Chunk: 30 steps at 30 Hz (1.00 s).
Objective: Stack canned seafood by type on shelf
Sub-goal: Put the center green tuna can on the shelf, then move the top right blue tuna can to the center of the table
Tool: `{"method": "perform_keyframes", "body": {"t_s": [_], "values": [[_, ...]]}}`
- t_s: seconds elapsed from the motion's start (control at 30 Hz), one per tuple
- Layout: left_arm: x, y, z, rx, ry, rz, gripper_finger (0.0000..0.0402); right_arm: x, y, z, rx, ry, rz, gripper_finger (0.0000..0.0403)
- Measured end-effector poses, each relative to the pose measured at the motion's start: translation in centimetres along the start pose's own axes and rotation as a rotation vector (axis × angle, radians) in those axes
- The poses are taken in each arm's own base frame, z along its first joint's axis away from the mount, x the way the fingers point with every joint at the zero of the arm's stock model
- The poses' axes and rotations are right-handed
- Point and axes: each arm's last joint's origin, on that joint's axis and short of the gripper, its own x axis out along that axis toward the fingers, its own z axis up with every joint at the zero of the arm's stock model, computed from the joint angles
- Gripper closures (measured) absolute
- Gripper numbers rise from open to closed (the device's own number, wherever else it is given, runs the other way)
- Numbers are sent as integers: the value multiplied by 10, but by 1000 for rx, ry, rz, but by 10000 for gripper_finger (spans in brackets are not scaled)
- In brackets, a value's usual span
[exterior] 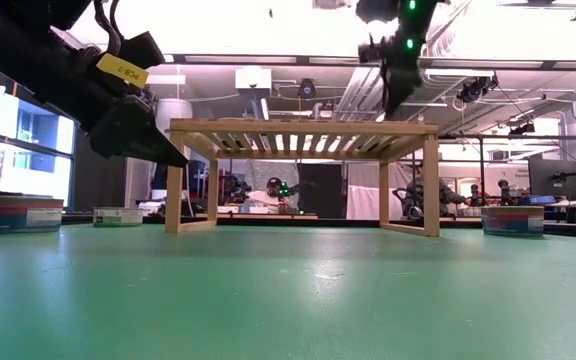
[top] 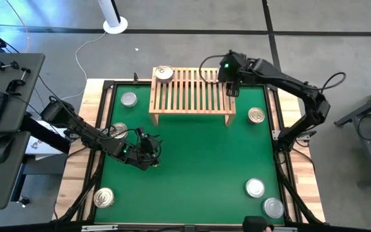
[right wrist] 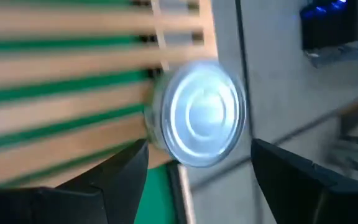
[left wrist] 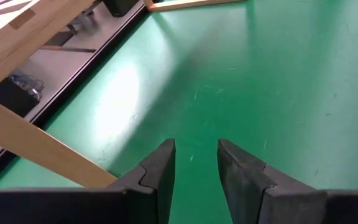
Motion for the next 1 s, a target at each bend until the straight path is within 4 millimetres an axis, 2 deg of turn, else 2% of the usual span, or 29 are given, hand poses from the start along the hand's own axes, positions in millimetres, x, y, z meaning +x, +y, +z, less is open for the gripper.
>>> {"method": "perform_keyframes", "body": {"t_s": [0.13,0.27,0.4,0.5,0.67,0.8,0.9,1.0], "values": [[0,0,0,-16,0,0,294,-25,-11,7,108,-119,69,124],[0,0,0,-25,0,0,294,-46,-3,7,160,-240,134,124],[0,0,0,-39,0,0,294,-59,19,-9,248,-443,296,126],[0,0,0,-42,0,0,294,-67,41,-34,344,-513,296,136],[0,0,-3,-43,-1,-1,294,-75,92,-71,493,-607,365,156],[1,0,-6,-55,1,-23,294,-76,130,-104,645,-493,358,166],[1,-1,-4,-58,-12,-33,294,-72,146,-126,774,-308,372,174],[1,-2,0,-61,-39,-42,294,-59,159,-137,855,-125,354,187]]}}
